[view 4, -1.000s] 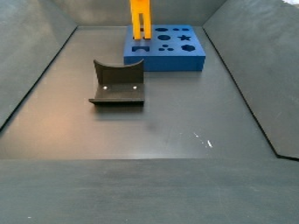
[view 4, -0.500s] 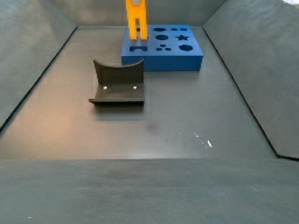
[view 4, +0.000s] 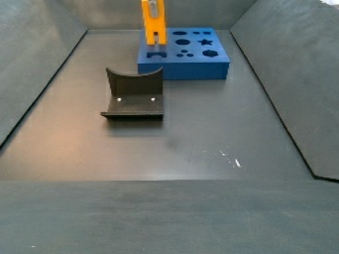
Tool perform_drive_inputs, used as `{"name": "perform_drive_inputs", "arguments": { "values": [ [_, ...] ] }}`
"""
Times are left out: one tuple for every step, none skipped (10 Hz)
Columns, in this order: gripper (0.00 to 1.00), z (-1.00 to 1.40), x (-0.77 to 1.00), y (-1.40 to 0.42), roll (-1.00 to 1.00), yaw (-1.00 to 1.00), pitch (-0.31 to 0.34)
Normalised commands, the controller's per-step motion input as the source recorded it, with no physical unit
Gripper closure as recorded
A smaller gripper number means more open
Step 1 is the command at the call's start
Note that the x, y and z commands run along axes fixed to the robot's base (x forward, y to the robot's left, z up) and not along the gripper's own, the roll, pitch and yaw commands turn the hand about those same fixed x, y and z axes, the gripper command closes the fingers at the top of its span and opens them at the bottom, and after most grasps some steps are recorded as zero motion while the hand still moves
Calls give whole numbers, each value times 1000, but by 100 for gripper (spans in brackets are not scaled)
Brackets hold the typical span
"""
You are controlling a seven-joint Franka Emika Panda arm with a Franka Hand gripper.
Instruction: Insert the double-square object.
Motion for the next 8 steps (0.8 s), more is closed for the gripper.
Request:
{"name": "perform_drive_inputs", "arguments": {
  "values": [
    [100,-486,26,0,0,0,0],
    [100,-471,0,-14,0,0,0],
    [100,-506,0,-40,3,0,0],
    [100,-503,-20,-69,53,0,0],
    [100,-494,-46,-69,63,0,0],
    [100,-494,-71,-37,44,0,0],
    [100,-171,-46,0,14,0,-4],
    [100,0,0,0,0,0,0]
  ]
}}
